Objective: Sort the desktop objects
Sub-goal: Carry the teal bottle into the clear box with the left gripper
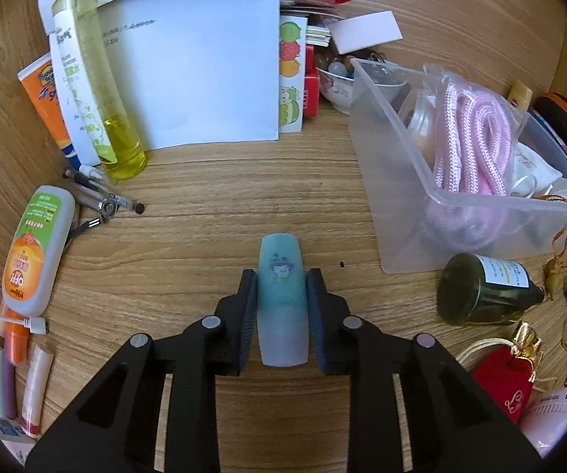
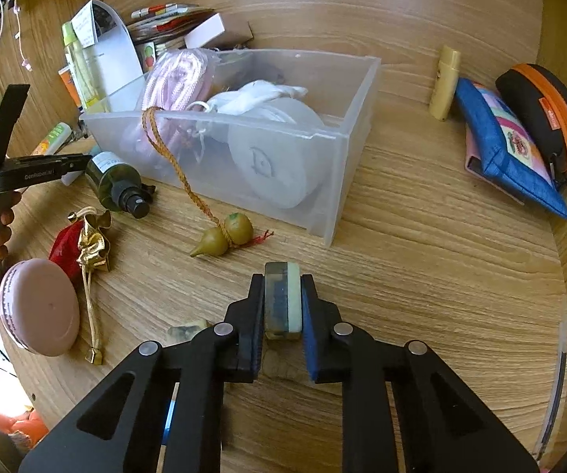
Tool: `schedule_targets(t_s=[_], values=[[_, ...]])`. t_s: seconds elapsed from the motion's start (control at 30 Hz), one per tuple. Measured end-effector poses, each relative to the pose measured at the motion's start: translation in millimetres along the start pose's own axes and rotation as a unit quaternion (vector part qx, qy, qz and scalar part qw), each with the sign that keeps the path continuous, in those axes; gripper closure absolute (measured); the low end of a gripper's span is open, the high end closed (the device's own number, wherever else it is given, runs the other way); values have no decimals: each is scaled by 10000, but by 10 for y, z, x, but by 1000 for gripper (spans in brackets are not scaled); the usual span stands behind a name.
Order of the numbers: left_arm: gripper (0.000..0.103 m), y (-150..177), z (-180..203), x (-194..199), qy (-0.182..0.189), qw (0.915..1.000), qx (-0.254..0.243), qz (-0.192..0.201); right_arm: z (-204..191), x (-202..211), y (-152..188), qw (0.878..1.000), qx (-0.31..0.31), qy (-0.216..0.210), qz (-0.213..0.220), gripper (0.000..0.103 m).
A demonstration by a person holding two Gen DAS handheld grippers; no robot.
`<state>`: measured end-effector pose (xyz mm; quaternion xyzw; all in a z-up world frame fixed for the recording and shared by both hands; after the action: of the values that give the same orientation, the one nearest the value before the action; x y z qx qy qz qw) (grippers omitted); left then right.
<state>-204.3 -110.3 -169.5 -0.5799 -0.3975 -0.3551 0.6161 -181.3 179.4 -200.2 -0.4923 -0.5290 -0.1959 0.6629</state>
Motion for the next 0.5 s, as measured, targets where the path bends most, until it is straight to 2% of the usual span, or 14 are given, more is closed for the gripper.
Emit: schedule_targets(t_s=[0.5], values=[[78,112,-33,282,19,9991,152,392,28,252,-35,9994,-134,-75,298,88]])
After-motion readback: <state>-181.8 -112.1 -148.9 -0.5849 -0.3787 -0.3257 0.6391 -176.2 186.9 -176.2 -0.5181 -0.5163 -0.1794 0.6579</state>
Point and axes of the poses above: each gripper's, at about its wrist camera, not at the fingertips, and x roughly against the way its jaws point, z to its right, y to its underside, the point moved 10 cm from there along -x, roughly the way its jaws point, and after that the axes turned 12 degrees about -z, right-handed, at the moved point
